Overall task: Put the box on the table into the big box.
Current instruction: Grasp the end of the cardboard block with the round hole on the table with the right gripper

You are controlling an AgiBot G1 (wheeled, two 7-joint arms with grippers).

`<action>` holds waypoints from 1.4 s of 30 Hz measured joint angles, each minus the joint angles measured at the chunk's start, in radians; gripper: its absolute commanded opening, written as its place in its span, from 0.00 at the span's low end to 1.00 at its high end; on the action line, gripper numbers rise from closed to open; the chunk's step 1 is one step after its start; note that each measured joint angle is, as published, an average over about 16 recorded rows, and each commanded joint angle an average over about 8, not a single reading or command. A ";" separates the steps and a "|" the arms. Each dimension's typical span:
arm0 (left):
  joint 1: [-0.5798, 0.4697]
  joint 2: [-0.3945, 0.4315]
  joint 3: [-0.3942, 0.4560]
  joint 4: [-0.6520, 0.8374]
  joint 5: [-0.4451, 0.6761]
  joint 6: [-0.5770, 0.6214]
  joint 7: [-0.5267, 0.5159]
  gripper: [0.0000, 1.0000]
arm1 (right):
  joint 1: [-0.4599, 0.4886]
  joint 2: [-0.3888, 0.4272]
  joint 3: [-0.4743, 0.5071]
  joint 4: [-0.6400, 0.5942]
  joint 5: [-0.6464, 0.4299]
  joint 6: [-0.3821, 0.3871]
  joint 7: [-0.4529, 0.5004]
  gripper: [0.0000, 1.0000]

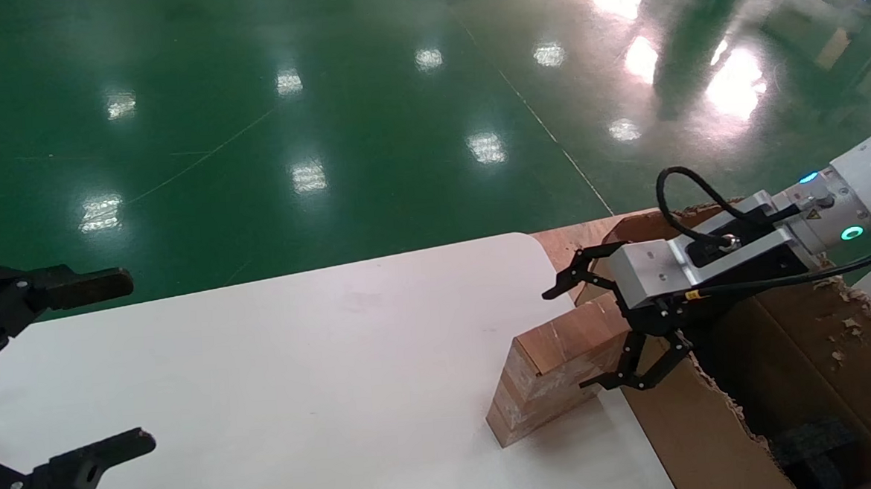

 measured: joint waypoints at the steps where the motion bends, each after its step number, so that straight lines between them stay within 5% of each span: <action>1: 0.000 0.000 0.000 0.000 0.000 0.000 0.000 1.00 | 0.000 -0.002 -0.007 -0.004 0.005 0.000 -0.002 1.00; 26: 0.000 0.000 0.000 0.000 0.000 0.000 0.000 1.00 | -0.030 -0.040 -0.122 -0.118 0.109 0.005 -0.068 1.00; 28: 0.000 0.000 0.000 0.000 0.000 0.000 0.000 0.89 | -0.032 -0.042 -0.127 -0.124 0.114 0.005 -0.069 0.99; 35: 0.000 0.000 0.000 0.000 0.000 0.000 0.000 0.03 | -0.037 -0.044 -0.138 -0.134 0.124 0.006 -0.068 0.18; 37: 0.000 0.000 0.000 0.000 0.000 0.000 0.000 0.00 | -0.037 -0.044 -0.138 -0.135 0.124 0.006 -0.068 0.01; 42: 0.000 0.000 0.000 0.000 0.000 0.000 0.000 0.00 | -0.037 -0.044 -0.137 -0.134 0.124 0.006 -0.068 0.00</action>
